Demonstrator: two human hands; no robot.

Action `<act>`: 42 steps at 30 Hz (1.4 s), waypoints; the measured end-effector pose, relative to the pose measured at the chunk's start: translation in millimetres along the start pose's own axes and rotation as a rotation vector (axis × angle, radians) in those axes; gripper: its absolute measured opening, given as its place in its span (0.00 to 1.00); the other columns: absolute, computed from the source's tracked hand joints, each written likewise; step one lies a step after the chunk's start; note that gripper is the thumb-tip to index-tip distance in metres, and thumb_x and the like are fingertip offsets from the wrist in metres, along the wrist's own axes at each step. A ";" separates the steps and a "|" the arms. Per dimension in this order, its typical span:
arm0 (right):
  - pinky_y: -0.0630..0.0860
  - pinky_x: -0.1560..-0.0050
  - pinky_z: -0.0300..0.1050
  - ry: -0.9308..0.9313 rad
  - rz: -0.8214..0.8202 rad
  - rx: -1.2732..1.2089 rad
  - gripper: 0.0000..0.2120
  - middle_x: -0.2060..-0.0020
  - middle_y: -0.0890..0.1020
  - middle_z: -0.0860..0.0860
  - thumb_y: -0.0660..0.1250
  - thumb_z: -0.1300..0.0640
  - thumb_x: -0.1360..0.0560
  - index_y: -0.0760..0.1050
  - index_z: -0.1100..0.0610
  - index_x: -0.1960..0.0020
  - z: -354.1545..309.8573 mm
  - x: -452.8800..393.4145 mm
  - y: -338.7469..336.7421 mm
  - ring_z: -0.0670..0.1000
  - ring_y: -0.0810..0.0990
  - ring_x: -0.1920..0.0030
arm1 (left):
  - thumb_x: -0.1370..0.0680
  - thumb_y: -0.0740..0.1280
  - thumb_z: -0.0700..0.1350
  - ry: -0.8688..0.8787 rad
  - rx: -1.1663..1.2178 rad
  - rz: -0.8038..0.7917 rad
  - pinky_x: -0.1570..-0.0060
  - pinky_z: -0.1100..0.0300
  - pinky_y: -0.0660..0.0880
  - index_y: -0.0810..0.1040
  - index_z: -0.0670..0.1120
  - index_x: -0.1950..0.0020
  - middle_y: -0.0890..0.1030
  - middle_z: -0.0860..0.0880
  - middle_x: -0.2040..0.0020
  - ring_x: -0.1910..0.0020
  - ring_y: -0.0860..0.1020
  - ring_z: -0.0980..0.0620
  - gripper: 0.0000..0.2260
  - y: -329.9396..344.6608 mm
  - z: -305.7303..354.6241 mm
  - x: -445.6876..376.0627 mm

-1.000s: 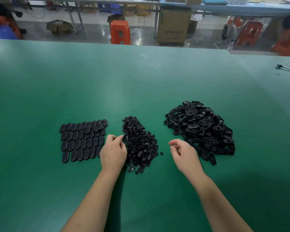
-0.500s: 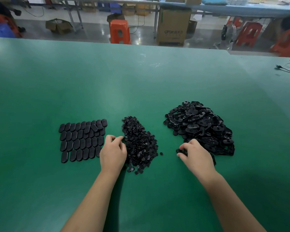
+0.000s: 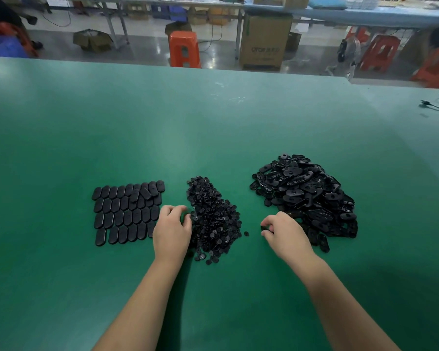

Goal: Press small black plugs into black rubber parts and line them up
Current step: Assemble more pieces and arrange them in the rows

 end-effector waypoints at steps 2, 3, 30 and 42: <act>0.73 0.53 0.43 -0.030 0.080 -0.160 0.03 0.56 0.73 0.45 0.67 0.54 0.20 0.80 0.50 0.47 -5.4 0.5 -5.1 0.46 0.76 0.58 | 0.21 0.69 0.43 0.014 -0.011 -0.007 0.61 0.56 0.75 0.84 0.46 0.40 0.77 0.51 0.50 0.62 0.75 0.53 0.10 0.7 0.7 0.0; 0.73 0.54 0.42 -0.038 0.116 -0.264 0.02 0.57 0.74 0.46 0.68 0.54 0.20 0.78 0.49 0.50 -7.6 0.8 -7.3 0.44 0.75 0.60 | 0.21 0.70 0.43 0.021 -0.020 -0.009 0.61 0.57 0.75 0.84 0.46 0.41 0.77 0.51 0.50 0.62 0.75 0.53 0.10 1.0 0.8 0.0; 0.83 0.56 0.46 0.068 0.259 -1.001 0.10 0.61 0.86 0.47 0.61 0.58 0.16 0.75 0.44 0.46 -10.7 11.5 30.8 0.49 0.85 0.62 | 0.21 0.68 0.39 -0.007 0.344 -0.011 0.66 0.70 0.72 0.85 0.50 0.45 0.83 0.58 0.55 0.64 0.77 0.60 0.09 -9.0 -3.5 0.6; 0.82 0.61 0.42 0.078 0.274 -0.994 0.07 0.63 0.86 0.48 0.62 0.57 0.16 0.76 0.48 0.44 -10.7 14.7 25.3 0.49 0.84 0.65 | 0.23 0.72 0.40 -0.164 0.680 -0.175 0.69 0.66 0.73 0.82 0.53 0.47 0.82 0.53 0.64 0.71 0.74 0.58 0.08 4.9 24.7 -7.0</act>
Point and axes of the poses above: each hand's wrist, its own x-axis away from the middle knuckle, its own y-axis out of the palm, z = x × y, the point moved 8 cm from there along -x, towards the middle knuckle
